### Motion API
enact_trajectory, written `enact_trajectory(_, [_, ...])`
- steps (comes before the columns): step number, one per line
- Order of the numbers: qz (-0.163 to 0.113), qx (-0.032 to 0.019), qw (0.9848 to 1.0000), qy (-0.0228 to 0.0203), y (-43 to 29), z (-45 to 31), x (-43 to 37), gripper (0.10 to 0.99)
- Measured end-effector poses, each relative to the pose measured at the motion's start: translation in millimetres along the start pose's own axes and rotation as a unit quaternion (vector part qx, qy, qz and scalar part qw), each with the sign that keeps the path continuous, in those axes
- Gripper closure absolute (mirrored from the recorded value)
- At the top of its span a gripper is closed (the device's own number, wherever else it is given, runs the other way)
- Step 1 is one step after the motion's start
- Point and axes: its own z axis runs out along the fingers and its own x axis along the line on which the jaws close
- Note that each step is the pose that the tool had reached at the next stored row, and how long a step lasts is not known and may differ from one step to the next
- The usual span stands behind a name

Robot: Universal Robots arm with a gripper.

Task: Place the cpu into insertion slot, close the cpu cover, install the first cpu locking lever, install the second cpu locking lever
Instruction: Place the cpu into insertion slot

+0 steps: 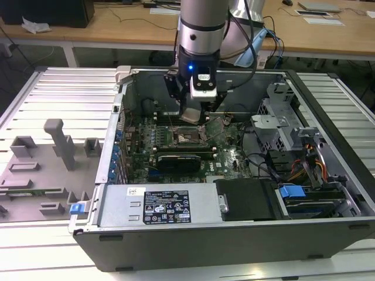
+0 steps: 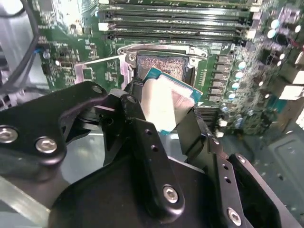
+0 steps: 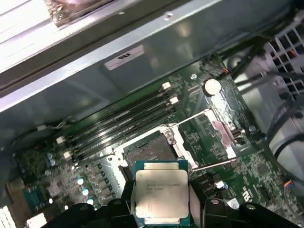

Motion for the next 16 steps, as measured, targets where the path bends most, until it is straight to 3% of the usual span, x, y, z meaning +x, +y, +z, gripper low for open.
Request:
enact_trajectory(4, [0.054,-0.0013,0.9985,-0.0038,-0.2,2.8,-0.1,0.549])
enact_trajectory(10, [0.111,-0.0027,0.9938,-0.0078,-0.4,5.6,-0.1,0.549])
enact_trajectory(12, [0.130,-0.0032,0.9915,-0.0091,-0.5,6.5,-0.2,0.549])
enact_trajectory(13, [0.144,-0.0035,0.9896,-0.0101,-0.5,7.1,-0.2,0.549])
enact_trajectory(16, [0.190,-0.0047,0.9817,-0.0133,-0.6,9.0,-0.2,0.549])
